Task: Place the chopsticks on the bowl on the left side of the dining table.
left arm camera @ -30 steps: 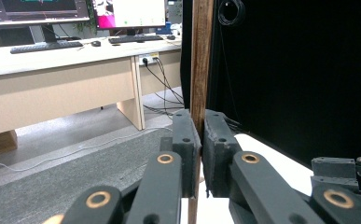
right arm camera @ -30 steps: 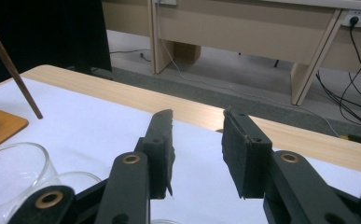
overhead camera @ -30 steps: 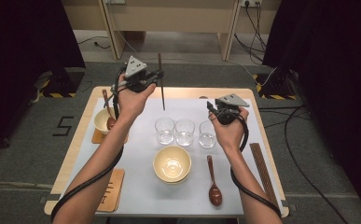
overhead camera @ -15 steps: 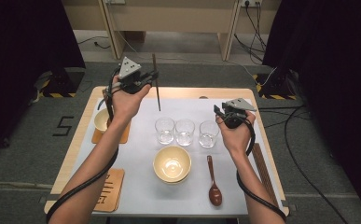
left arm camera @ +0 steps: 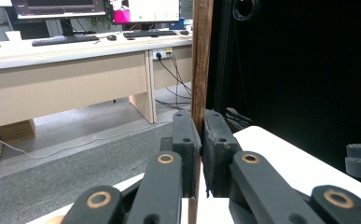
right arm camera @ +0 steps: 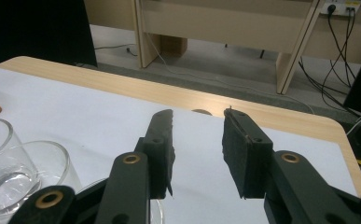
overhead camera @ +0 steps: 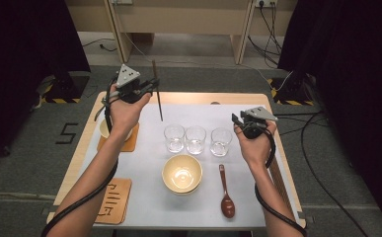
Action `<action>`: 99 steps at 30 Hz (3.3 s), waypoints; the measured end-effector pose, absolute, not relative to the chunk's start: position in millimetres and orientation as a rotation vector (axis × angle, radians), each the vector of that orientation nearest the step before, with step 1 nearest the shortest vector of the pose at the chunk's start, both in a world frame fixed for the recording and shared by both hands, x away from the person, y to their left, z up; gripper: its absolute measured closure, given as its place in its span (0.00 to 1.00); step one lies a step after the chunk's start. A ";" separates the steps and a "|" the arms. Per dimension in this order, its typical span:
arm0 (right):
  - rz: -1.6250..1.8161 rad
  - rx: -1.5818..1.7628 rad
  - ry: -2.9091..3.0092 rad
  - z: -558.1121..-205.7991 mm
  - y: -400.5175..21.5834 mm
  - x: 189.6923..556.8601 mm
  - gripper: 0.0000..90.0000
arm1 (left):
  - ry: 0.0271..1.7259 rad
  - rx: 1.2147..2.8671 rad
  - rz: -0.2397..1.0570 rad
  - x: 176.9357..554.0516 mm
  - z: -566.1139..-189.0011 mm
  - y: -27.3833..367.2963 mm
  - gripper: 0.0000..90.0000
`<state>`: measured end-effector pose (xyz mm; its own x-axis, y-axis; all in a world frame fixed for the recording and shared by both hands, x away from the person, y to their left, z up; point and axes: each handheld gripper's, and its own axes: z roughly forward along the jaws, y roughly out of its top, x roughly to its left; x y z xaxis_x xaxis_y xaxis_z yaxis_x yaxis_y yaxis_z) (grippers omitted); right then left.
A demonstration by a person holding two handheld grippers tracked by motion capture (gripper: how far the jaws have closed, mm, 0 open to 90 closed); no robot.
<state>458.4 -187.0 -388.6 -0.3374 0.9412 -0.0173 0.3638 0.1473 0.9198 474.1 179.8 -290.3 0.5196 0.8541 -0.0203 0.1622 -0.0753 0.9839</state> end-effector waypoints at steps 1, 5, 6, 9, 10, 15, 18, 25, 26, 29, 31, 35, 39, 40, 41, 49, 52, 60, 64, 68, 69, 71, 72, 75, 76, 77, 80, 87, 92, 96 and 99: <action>1.172 1.251 1.801 -388.7 -187.8 457.9 0.70 | 0.901 1.568 0.724 473.1 -290.6 180.9 0.93; 1.165 1.256 1.795 -390.7 -192.0 456.5 0.70 | 0.910 1.570 0.729 469.2 -291.8 185.4 0.93; 1.167 1.259 1.791 -391.4 -192.9 456.1 0.70 | 0.913 1.572 0.728 468.2 -292.4 186.6 0.93; 1.162 1.269 1.790 -392.9 -196.4 454.8 0.70 | 0.921 1.579 0.726 465.5 -294.9 190.0 0.93; 1.155 1.268 1.791 -393.3 -198.0 454.7 0.70 | 0.922 1.582 0.729 464.3 -295.5 191.3 0.93; 1.147 1.283 1.785 -396.0 -203.4 454.4 0.70 | 0.935 1.584 0.730 458.3 -299.3 199.7 0.93; 1.149 1.283 1.779 -396.4 -205.8 453.7 0.70 | 0.949 1.583 0.736 455.3 -302.2 206.4 0.93; 1.149 1.286 1.773 -399.0 -210.0 451.8 0.70 | 0.965 1.579 0.743 444.4 -309.9 219.6 0.93; 1.149 1.286 1.773 -399.4 -210.7 451.5 0.70 | 0.968 1.574 0.742 442.8 -311.0 221.4 0.93; 1.150 1.290 1.774 -400.6 -212.7 450.1 0.70 | 0.979 1.572 0.744 439.0 -313.4 227.0 0.93; 1.144 1.284 1.780 -400.9 -215.0 448.6 0.70 | 0.984 1.572 0.743 436.4 -314.6 230.2 0.93; 1.154 1.292 1.769 -402.6 -218.0 446.1 0.70 | 0.990 1.571 0.746 432.9 -316.4 234.5 0.93; 1.161 1.301 1.763 -406.0 -220.6 440.5 0.70 | 1.002 1.562 0.749 427.1 -319.0 240.5 0.93; 1.160 1.298 1.762 -406.6 -221.6 439.6 0.70 | 1.004 1.562 0.752 425.8 -319.3 241.4 0.93; 1.162 1.304 1.760 -407.0 -222.1 438.3 0.70 | 1.004 1.563 0.754 424.6 -319.7 242.5 0.93; 1.173 1.308 1.747 -411.6 -226.7 428.7 0.70 | 1.025 1.560 0.769 417.2 -325.1 254.9 0.93; 1.178 1.306 1.737 -412.8 -229.1 426.0 0.70 | 1.033 1.551 0.772 414.0 -326.1 259.6 0.93; 1.180 1.308 1.734 -417.9 -232.5 418.3 0.70 | 1.050 1.541 0.781 407.8 -329.7 270.0 0.93; 1.181 1.326 1.734 -423.9 -234.7 414.4 0.70 | 1.061 1.540 0.785 405.3 -332.7 274.8 0.93; 1.183 1.331 1.731 -429.6 -237.1 410.2 0.69 | 1.071 1.536 0.789 402.8 -334.8 279.0 0.93; 1.181 1.334 1.732 -430.5 -237.7 409.0 0.69 | 1.072 1.536 0.791 402.0 -335.1 280.0 0.93; 1.184 1.335 1.728 -432.3 -238.8 406.8 0.69 | 1.077 1.529 0.797 400.2 -335.7 281.7 0.93; 1.188 1.331 1.722 -433.1 -239.1 405.9 0.69 | 1.077 1.529 0.800 399.5 -335.9 282.8 0.93; 1.188 1.330 1.717 -434.5 -240.1 402.8 0.69 | 1.085 1.524 0.806 397.5 -336.2 285.9 0.93; 1.191 1.331 1.717 -435.0 -240.6 402.1 0.69 | 1.088 1.521 0.807 397.0 -336.5 286.8 0.93; 1.187 1.333 1.721 -435.5 -240.6 401.2 0.69 | 1.090 1.522 0.809 396.6 -336.8 287.8 0.93; 1.180 1.321 1.726 -437.0 -240.8 400.5 0.69 | 1.102 1.522 0.812 395.9 -338.3 290.5 0.93; 1.184 1.329 1.727 -437.8 -240.0 396.9 0.69 | 1.148 1.522 0.826 398.2 -341.2 295.5 0.93; 1.181 1.323 1.730 -438.3 -239.0 395.7 0.69 | 1.207 1.517 0.828 406.6 -345.1 302.7 0.93; 1.182 1.327 1.737 -440.4 -237.6 396.4 0.69 | 1.277 1.522 0.810 418.8 -353.3 309.8 0.93; 1.185 1.330 1.733 -440.2 -237.7 396.7 0.69 | 1.320 1.522 0.799 428.2 -357.9 313.9 0.93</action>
